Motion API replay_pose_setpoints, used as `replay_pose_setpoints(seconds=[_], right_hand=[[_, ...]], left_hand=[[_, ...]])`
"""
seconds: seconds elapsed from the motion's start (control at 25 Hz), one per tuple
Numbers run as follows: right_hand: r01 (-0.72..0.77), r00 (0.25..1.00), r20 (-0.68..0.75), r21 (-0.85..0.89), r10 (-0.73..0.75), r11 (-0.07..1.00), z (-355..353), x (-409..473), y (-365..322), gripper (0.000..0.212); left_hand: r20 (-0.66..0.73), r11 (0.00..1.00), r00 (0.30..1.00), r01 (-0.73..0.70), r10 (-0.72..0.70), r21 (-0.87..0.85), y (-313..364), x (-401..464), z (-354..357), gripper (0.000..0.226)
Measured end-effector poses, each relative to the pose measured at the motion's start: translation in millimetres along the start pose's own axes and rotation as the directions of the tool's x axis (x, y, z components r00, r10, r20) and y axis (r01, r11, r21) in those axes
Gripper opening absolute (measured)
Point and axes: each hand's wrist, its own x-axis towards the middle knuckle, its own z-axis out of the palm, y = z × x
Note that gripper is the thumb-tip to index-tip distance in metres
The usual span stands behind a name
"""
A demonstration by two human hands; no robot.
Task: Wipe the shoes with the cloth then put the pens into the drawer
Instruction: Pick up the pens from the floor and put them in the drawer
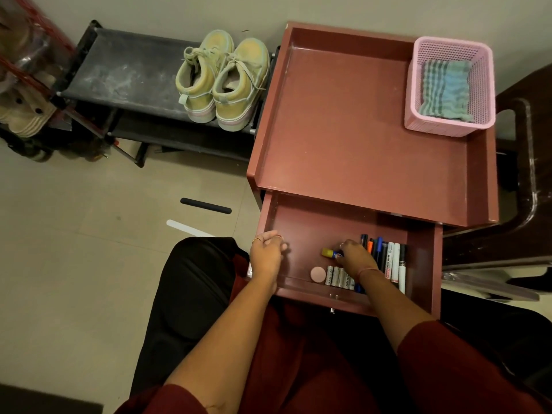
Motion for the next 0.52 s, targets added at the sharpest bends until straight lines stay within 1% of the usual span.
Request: replay_pose_setpoints(seconds=[0.12, 0.24, 0.4, 0.52], right_hand=[[0.030, 1.000, -0.006, -0.045, -0.030, 0.999, 4, 0, 0, 0.025], [0.052, 0.999, 0.018, -0.114, -0.050, 0.992, 4, -4, 1, 0.025], [0.034, 0.999, 0.033, -0.130, -0.030, 0.991, 5, -10, 3, 0.032], [-0.008, 1.000, 0.005, -0.114, 0.008, 0.993, 2, -18, 3, 0.027]], left_hand=[[-0.011, 1.000, 1.000, 0.014, -0.014, -0.024, 1, 0, 0, 0.019], [-0.017, 0.999, 0.999, 0.026, -0.027, -0.033, 2, -1, 0, 0.017], [-0.023, 0.999, 0.999, 0.025, -0.026, -0.036, 4, -5, -2, 0.017], [-0.023, 0.999, 0.999, 0.021, -0.022, -0.038, 6, -8, -4, 0.019]])
